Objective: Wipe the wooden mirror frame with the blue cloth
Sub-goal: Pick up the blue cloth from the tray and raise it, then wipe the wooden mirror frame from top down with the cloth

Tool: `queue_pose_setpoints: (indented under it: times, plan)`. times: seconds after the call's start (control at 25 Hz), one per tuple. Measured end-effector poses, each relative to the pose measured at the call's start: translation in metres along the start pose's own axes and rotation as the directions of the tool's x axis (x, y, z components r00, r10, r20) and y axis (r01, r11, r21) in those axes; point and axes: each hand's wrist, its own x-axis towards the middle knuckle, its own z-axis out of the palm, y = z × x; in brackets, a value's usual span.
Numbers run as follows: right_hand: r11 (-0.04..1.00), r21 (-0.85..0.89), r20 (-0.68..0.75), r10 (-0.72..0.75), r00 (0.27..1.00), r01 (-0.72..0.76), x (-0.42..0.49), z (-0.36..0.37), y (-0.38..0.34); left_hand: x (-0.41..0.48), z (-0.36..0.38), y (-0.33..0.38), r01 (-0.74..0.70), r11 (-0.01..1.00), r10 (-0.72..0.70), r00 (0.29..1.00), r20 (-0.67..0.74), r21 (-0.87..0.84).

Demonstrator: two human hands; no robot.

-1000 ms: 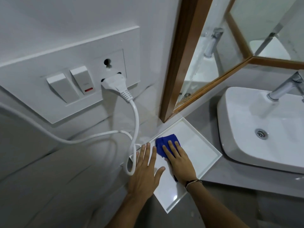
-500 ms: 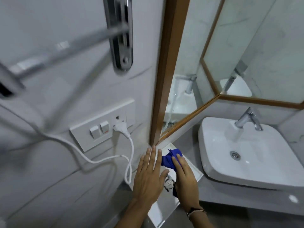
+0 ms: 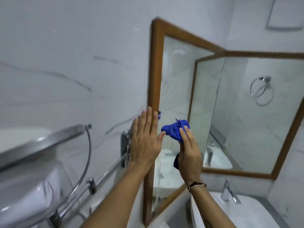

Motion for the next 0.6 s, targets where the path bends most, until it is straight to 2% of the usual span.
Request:
queue_pose_setpoints:
  times: [0.16,0.32,0.4,0.52,0.6]
  plan:
    - [0.995,0.006,-0.184,-0.099,0.978,0.102,0.102,-0.009,-0.021,0.094,-0.049,-0.006,-0.001,0.996,0.019,0.981,-0.191,0.092]
    - [0.992,0.086,-0.29,-0.067,0.955,0.096,0.169,-0.013,-0.031,0.171,-0.09,-0.014,0.001,0.986,0.042,0.966,-0.254,0.167]
    - [0.982,0.177,-0.327,-0.01,0.945,0.071,0.207,-0.009,-0.031,0.201,-0.099,-0.021,-0.017,0.963,0.091,0.96,-0.264,0.269]
    - [0.936,0.351,-0.36,0.164,0.918,-0.029,0.268,0.007,-0.03,0.215,-0.089,-0.023,-0.043,0.915,0.18,0.934,-0.309,0.401]
    - [0.885,0.453,-0.353,0.288,0.89,-0.106,0.301,0.02,-0.02,0.215,-0.077,-0.021,-0.035,0.902,0.205,0.913,-0.353,0.431]
